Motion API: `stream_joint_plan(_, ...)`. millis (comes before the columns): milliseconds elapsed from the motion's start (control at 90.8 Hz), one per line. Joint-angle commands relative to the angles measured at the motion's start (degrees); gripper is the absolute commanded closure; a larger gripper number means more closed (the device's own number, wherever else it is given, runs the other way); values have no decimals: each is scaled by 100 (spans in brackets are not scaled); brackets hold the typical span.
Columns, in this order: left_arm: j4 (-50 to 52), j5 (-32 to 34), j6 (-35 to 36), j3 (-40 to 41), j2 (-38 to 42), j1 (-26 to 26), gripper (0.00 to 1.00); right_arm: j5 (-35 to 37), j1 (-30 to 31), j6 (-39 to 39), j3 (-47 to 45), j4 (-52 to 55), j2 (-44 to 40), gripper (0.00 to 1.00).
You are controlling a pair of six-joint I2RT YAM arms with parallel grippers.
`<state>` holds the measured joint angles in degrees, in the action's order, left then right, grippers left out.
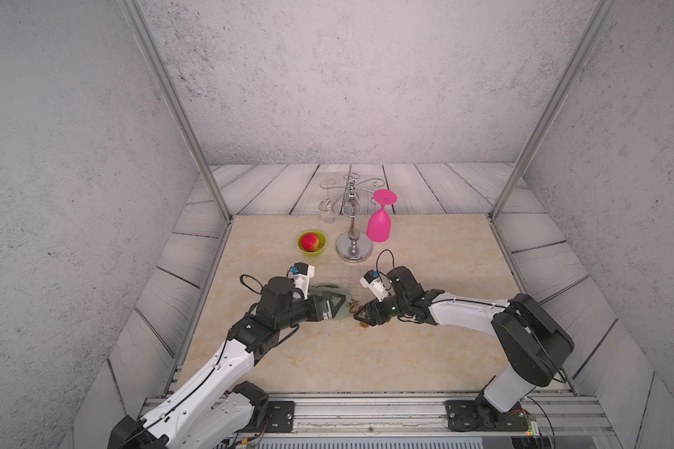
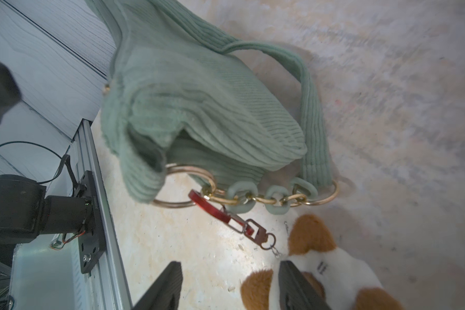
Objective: Remove the decoration from the bag
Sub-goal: Remove the decoration item from the bag.
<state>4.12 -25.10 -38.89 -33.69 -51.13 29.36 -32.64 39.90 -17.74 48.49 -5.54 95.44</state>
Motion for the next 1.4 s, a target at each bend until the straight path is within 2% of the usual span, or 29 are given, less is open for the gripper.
stream_joint_plan(0, -235, -109, -71, 70, -29, -10, 1, -170, -11, 7, 210, -260, 149, 38)
stream_joint_plan(506, -508, -153, -197, 85, -312, -10, 1, -380, -17, -60, 424, -591, 756, 40)
stream_joint_plan(914, -704, -204, -258, 77, -483, -10, 1, -543, -14, -157, 274, -802, 887, 45)
stream_joint_plan(1387, -755, -295, -234, 97, -503, -9, 1, -775, -28, -162, -22, -743, 625, 74)
